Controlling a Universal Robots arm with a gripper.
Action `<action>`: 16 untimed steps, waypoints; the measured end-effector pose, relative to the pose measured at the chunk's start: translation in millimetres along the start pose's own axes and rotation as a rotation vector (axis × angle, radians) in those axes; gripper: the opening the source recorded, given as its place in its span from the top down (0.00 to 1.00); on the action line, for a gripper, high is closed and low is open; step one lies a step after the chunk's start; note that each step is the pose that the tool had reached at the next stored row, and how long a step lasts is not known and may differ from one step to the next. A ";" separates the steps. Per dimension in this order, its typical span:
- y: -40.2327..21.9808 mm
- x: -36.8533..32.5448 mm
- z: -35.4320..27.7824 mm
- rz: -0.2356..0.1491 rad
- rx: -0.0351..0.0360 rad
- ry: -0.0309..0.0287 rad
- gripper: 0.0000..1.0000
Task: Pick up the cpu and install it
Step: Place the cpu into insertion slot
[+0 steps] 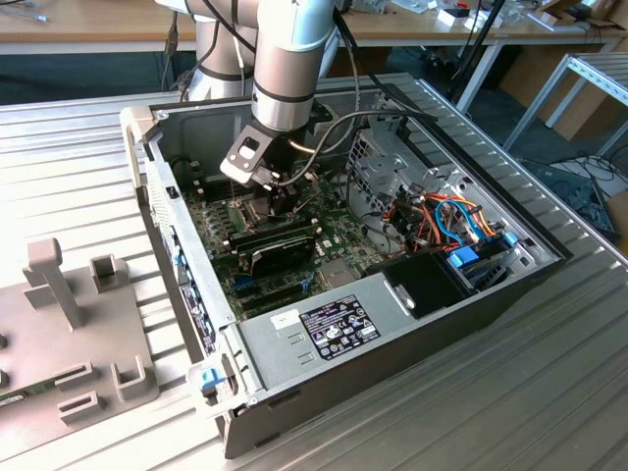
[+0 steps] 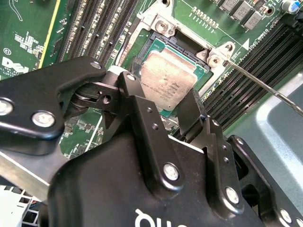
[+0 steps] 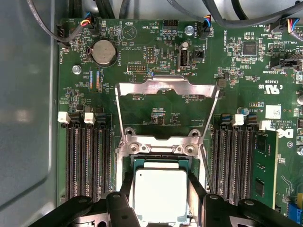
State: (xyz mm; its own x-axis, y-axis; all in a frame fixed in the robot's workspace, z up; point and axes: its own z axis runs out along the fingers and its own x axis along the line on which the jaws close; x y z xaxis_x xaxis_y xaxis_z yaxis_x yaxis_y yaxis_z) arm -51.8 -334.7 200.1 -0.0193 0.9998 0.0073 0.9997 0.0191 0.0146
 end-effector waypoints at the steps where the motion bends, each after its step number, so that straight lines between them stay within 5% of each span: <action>1: 0.0 0.0 0.0 0.000 0.0000 0.0001 0.45; 16: 0.0 0.0 1.8 0.000 0.0000 0.0000 0.45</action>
State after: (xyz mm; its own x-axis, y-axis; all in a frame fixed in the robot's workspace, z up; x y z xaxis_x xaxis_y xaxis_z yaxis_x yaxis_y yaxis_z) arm -51.8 -334.7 198.4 -0.0193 0.9998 0.0073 0.9997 0.0192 0.0146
